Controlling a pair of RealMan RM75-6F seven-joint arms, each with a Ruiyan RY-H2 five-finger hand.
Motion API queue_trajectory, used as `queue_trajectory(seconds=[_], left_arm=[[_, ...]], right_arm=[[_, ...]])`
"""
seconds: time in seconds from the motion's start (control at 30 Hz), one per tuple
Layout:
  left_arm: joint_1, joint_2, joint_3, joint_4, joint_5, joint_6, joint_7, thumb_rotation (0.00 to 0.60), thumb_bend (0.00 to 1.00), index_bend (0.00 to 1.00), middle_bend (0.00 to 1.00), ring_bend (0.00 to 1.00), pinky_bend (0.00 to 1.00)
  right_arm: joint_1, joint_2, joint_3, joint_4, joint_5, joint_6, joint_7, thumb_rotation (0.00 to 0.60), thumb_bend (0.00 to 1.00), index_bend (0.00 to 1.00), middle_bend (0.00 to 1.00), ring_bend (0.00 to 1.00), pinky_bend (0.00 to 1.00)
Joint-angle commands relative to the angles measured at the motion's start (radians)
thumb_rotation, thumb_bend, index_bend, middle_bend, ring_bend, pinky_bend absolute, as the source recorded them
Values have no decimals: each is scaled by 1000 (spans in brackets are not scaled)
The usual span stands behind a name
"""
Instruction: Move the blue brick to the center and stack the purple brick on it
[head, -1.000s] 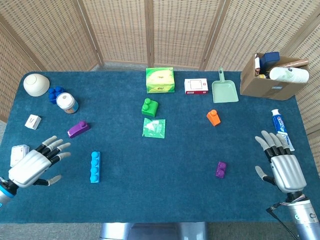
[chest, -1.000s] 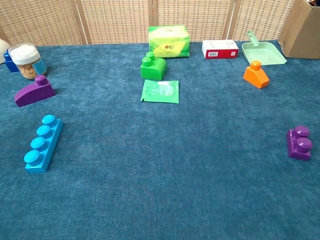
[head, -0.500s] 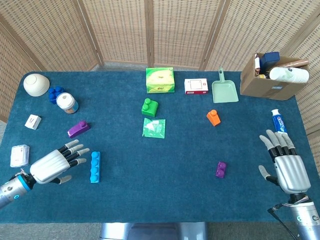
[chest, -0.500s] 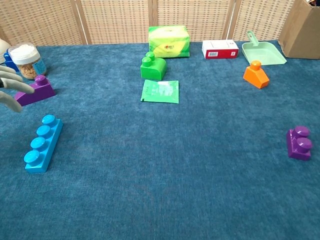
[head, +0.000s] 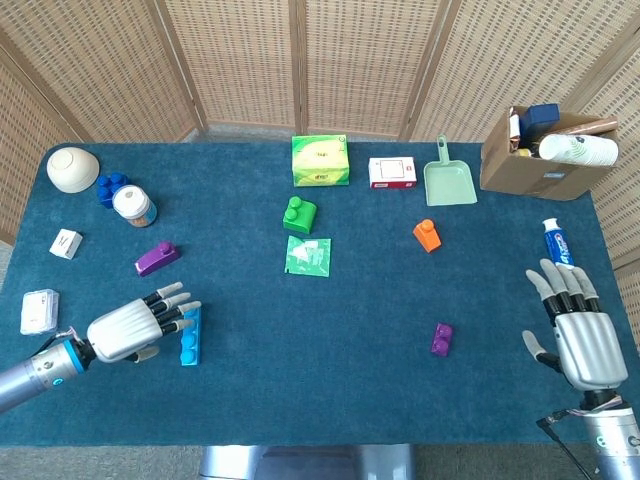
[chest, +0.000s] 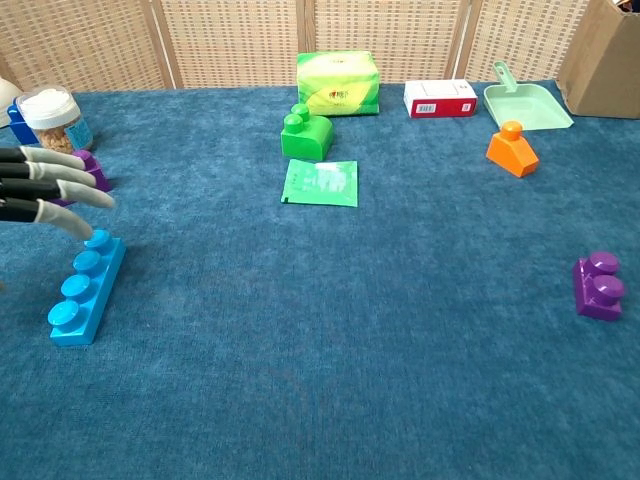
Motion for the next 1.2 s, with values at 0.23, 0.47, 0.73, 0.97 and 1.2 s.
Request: queue_trajectory(seconds=[0.23, 0.47, 0.73, 0.97, 1.2], left_arm=[[-27, -64, 24, 73, 15, 17, 4, 523, 351, 186, 5, 0, 0], [-47, -105, 46, 152, 25, 46, -18, 529, 352, 179, 4, 0, 0], [-52, -170, 66, 252, 23, 81, -43, 532, 352, 187, 6, 0, 0], [-55, -251, 81, 359, 11, 114, -80, 576, 351, 211, 11, 0, 0], [-57, -305, 93, 447, -4, 158, -122, 600, 351, 282, 36, 0, 0]], right_arm=[[-10, 9, 1, -5, 3, 11, 1, 600, 280, 89, 48, 24, 85], [-24, 17, 2, -16, 5, 32, -7, 600, 280, 89, 48, 24, 88], [-30, 20, 2, -29, 6, 35, -19, 600, 279, 88, 48, 24, 112], [-38, 28, 5, -42, 7, 45, -27, 600, 280, 88, 48, 24, 124], [-46, 33, 7, -46, 9, 54, -26, 600, 280, 77, 48, 24, 133]])
